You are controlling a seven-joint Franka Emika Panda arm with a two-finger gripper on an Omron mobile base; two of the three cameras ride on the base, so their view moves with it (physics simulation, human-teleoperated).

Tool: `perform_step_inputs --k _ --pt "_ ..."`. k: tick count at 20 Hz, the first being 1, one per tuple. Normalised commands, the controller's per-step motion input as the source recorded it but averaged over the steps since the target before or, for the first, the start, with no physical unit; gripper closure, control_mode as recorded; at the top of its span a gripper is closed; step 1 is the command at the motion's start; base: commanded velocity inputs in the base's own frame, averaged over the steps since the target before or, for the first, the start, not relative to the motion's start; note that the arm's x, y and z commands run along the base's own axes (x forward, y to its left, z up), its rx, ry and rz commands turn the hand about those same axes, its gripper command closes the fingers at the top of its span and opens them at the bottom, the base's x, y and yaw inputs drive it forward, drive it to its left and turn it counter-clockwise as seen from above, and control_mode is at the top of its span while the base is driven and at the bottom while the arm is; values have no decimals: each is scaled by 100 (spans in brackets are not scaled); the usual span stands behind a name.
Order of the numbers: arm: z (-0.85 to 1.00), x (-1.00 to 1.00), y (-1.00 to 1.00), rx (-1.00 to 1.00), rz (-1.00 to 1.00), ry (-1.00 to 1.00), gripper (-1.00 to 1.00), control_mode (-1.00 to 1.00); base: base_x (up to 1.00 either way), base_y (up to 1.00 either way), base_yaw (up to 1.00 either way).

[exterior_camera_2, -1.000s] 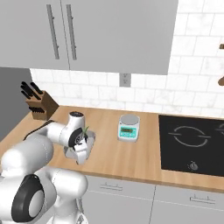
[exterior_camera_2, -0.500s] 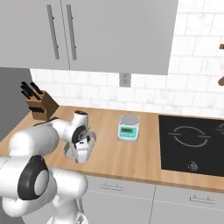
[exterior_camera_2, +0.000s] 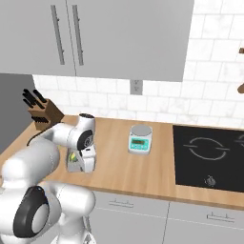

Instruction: Take the meat container that has the steak and place it on the second highest rack of the freezer. Then take the vegetable container that has the corn and eggplant and place it on the highest rack of the freezer.

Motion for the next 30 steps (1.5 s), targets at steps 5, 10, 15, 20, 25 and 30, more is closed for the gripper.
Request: perform_step_inputs --k 5,10,15,20,25,30 --pt "95 -67 -2 0 2 -26 100 -100 0 0 0" --pt "100 -45 0 0 6 -12 100 -100 0 0 0" --pt "100 -51 0 0 8 -3 100 -100 0 0 0" --pt "100 -61 0 0 7 -1 100 -100 0 0 0" --pt "97 -52 0 1 2 11 100 -100 0 0 0" --pt "59 -60 0 0 0 13 100 -100 0 0 0"
